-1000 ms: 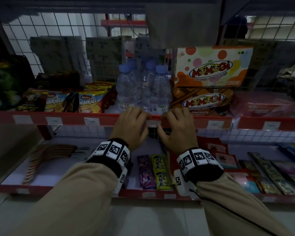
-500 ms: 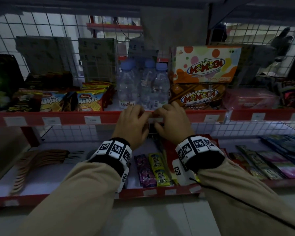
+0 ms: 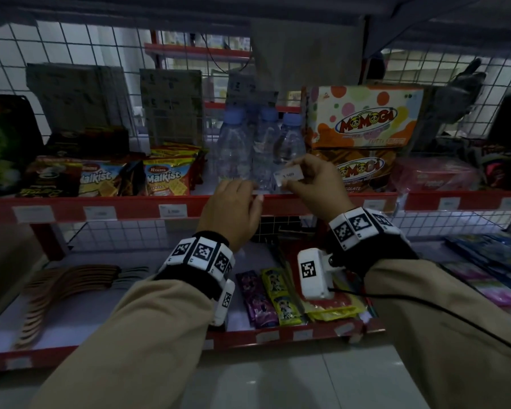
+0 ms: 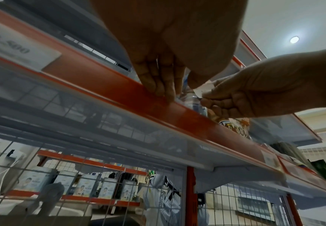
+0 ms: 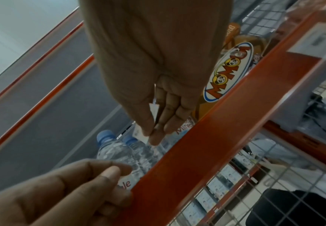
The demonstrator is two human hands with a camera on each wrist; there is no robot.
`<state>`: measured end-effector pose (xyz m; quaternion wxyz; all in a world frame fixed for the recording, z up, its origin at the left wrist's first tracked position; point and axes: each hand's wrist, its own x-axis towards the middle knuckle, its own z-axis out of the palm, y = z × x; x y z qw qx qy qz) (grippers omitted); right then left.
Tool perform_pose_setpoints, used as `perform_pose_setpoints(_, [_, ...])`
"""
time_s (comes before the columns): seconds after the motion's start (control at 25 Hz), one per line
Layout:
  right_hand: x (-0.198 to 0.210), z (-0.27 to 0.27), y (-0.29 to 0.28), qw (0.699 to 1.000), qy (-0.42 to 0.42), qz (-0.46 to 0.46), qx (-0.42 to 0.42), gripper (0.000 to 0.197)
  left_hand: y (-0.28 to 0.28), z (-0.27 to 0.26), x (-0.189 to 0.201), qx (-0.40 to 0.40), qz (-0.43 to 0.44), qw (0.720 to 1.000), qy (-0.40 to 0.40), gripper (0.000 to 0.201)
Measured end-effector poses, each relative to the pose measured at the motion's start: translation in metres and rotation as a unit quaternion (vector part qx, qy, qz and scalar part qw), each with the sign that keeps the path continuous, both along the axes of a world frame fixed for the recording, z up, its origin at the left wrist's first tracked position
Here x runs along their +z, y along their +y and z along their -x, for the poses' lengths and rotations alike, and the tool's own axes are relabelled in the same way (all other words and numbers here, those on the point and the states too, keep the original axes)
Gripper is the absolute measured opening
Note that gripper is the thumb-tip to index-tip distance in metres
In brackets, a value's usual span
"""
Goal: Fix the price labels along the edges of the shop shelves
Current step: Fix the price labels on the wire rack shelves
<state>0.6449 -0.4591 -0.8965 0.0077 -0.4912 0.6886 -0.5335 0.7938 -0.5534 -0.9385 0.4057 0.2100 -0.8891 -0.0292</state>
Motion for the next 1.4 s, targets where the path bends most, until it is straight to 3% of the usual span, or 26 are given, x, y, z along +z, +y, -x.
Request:
perform_pose_setpoints(0.16, [-0.009, -0.009, 0.000, 0.994, -0.081, 0.023, 0.064, 0.022, -0.004, 0.004, 0.001, -0.006, -0.055, 0.998, 0.024, 0.036])
perform_pose_setpoints(0.36, [-0.019, -0.014, 0.000, 0.992, -0.080, 0.030, 0.094, 0.023, 0.001, 0.010, -0.004, -0.008, -0.055, 0.997, 0.062, 0.021])
perform_pose_setpoints(0.56, [-0.022, -0.009, -0.002, 0.997, 0.060, 0.002, 0.043, 0.008, -0.002, 0.007, 0.000, -0.004, -0.033, 0.999, 0.023, 0.011])
perform_pose_setpoints(0.64, [-0.021, -0.005, -0.001, 0.993, 0.120, -0.002, 0.018, 0.011, -0.002, 0.002, 0.004, -0.004, -0.021, 1.000, -0.002, 0.011])
perform_pose_setpoints(0.8, [-0.022, -0.004, -0.005, 0.989, 0.141, 0.026, -0.029, 0.006, -0.004, -0.013, 0.008, 0.050, 0.043, 0.995, -0.080, 0.017])
perform_pose_setpoints(1.04, [-0.027, -0.011, -0.008, 0.972, 0.231, -0.037, -0.029, 0.010, -0.003, -0.017, 0.001, 0.049, 0.010, 0.998, -0.041, 0.023])
perform_pose_setpoints(1.4, [-0.029, -0.007, 0.000, 0.958, 0.272, -0.086, -0.010, 0.013, -0.005, -0.009, -0.006, 0.083, 0.065, 0.991, -0.084, 0.018])
